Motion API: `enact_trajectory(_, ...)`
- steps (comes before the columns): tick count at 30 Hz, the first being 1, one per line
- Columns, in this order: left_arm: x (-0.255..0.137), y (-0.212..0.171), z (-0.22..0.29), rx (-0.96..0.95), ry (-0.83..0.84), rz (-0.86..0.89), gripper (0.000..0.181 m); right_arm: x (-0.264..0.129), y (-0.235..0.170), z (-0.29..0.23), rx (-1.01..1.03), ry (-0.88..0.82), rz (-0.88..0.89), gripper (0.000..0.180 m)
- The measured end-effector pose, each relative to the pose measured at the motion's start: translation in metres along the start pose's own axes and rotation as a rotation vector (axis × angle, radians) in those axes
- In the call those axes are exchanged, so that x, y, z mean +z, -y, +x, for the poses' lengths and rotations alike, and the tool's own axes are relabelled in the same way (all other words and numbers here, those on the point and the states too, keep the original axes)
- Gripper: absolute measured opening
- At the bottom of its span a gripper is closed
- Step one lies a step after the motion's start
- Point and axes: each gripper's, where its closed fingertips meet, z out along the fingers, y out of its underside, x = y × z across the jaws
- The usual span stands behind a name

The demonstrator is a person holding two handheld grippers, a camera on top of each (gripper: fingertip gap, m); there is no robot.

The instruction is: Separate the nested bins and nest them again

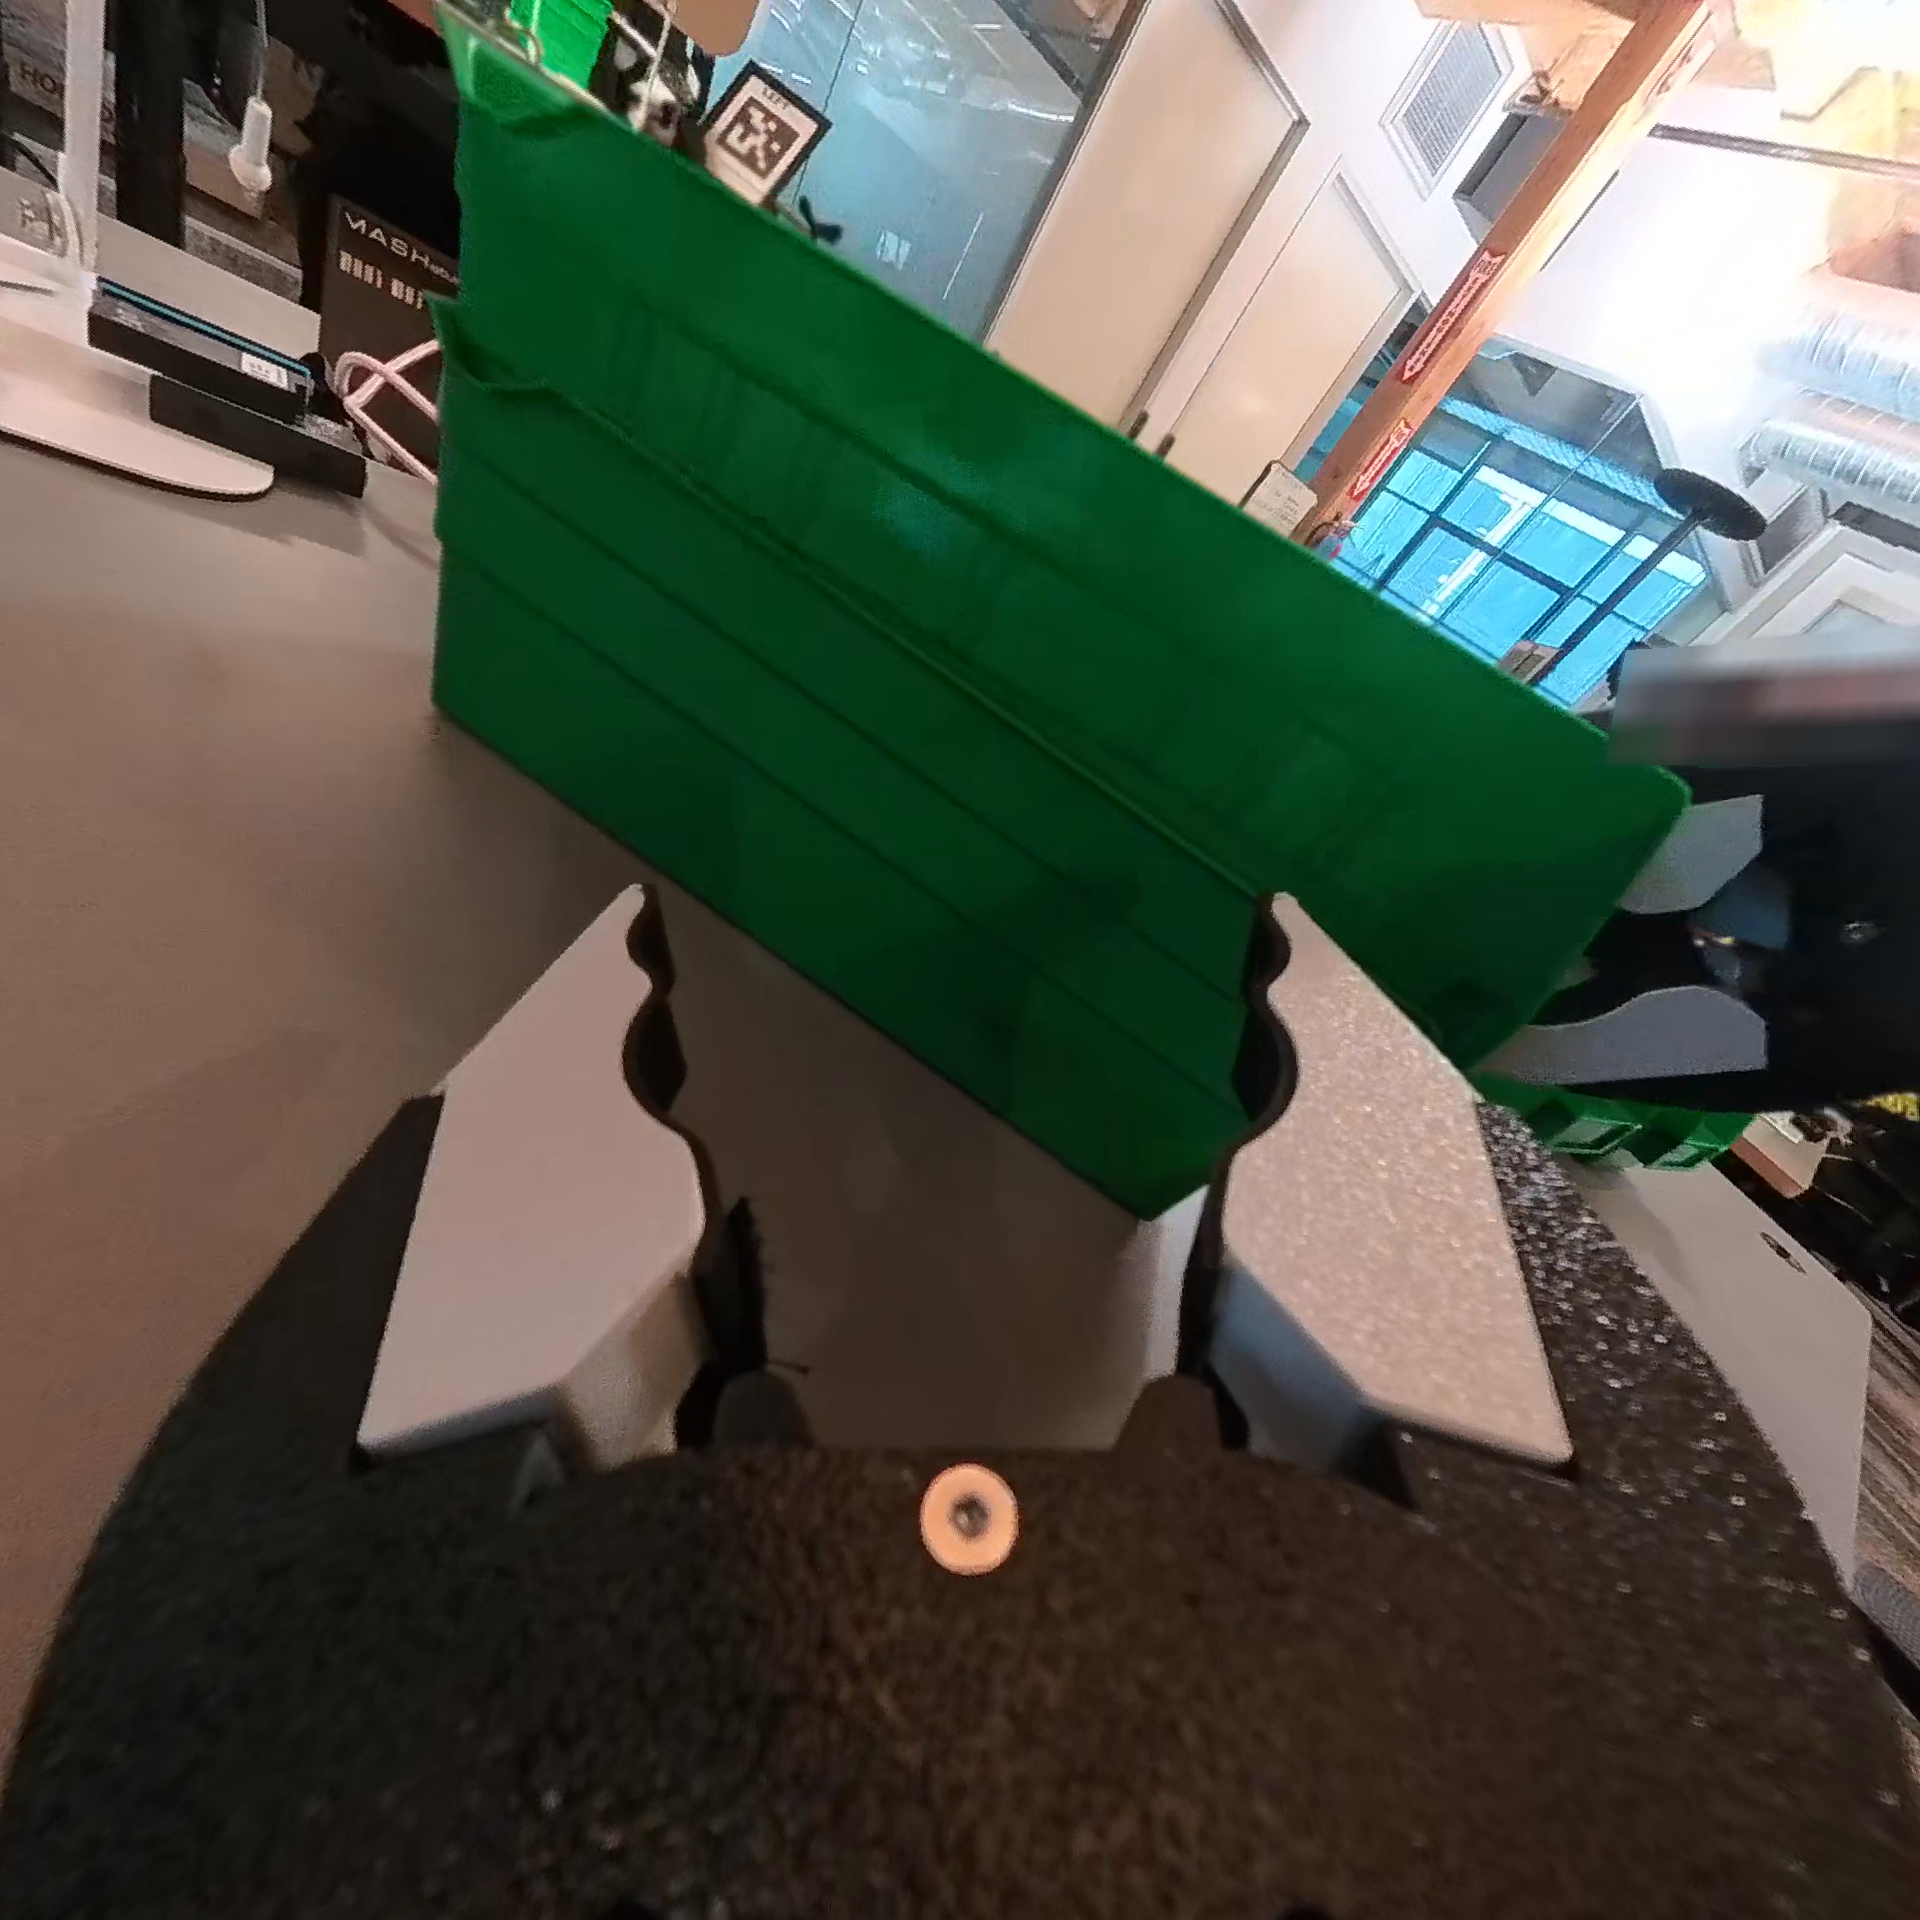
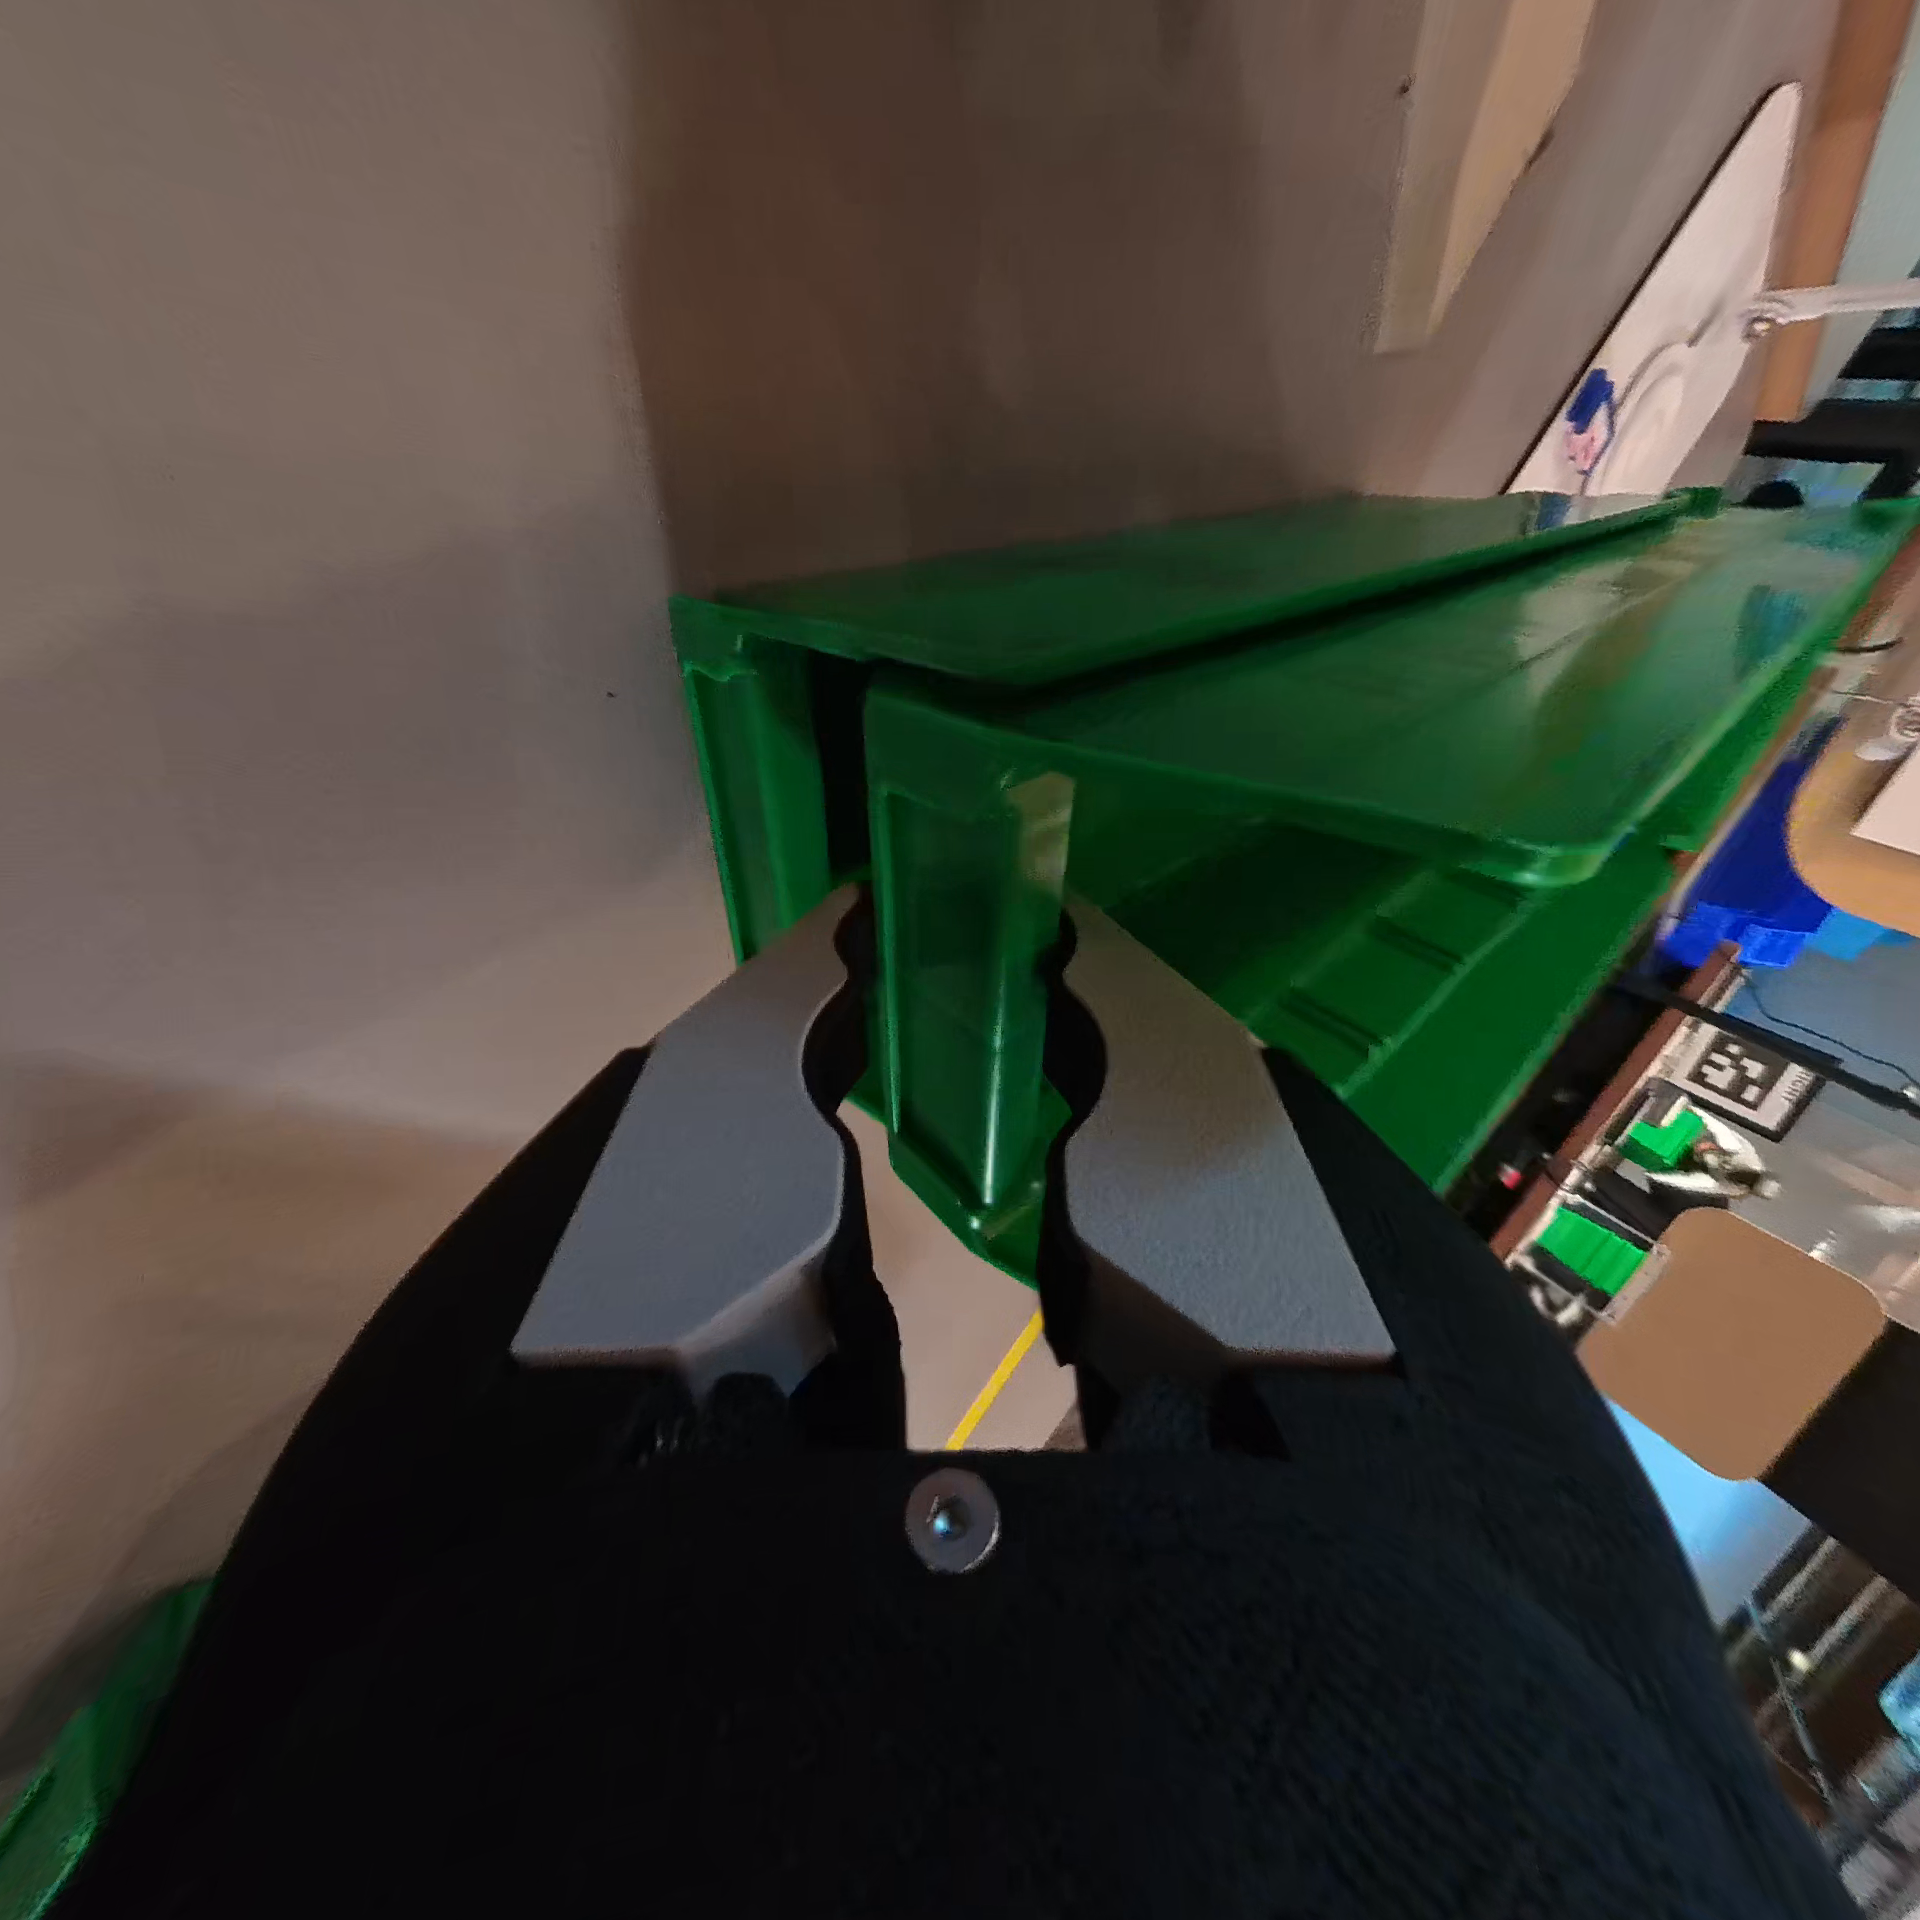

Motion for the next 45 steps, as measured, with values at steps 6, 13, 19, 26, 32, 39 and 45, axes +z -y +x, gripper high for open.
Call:
enact_trajectory(6,0.001,-0.002,0.000,-0.007,-0.002,-0.008,0.108,-0.018,-0.004,-0.002,0.117,0.051,0.032,0.053)
enact_trajectory(13,0.001,-0.003,0.001,-0.010,-0.005,-0.012,0.108,-0.012,-0.005,-0.011,0.099,0.102,0.028,0.042)
enact_trajectory(19,0.001,-0.002,0.000,-0.025,-0.013,-0.007,0.108,-0.007,0.007,-0.005,0.103,0.059,0.041,0.028)
enact_trajectory(26,0.001,-0.002,0.001,-0.023,-0.015,-0.010,0.108,-0.004,0.015,-0.005,0.112,-0.056,0.007,0.028)
enact_trajectory(32,0.001,-0.003,0.001,-0.027,-0.016,-0.011,0.108,0.001,0.019,-0.006,0.146,-0.058,0.005,0.028)
enact_trajectory(39,0.002,-0.004,0.001,-0.032,-0.019,-0.018,0.108,-0.003,0.017,-0.007,0.189,-0.017,0.027,0.043)
enact_trajectory(45,0.002,-0.005,0.001,-0.034,-0.020,-0.022,0.108,-0.008,0.027,-0.015,0.240,0.043,0.103,0.023)
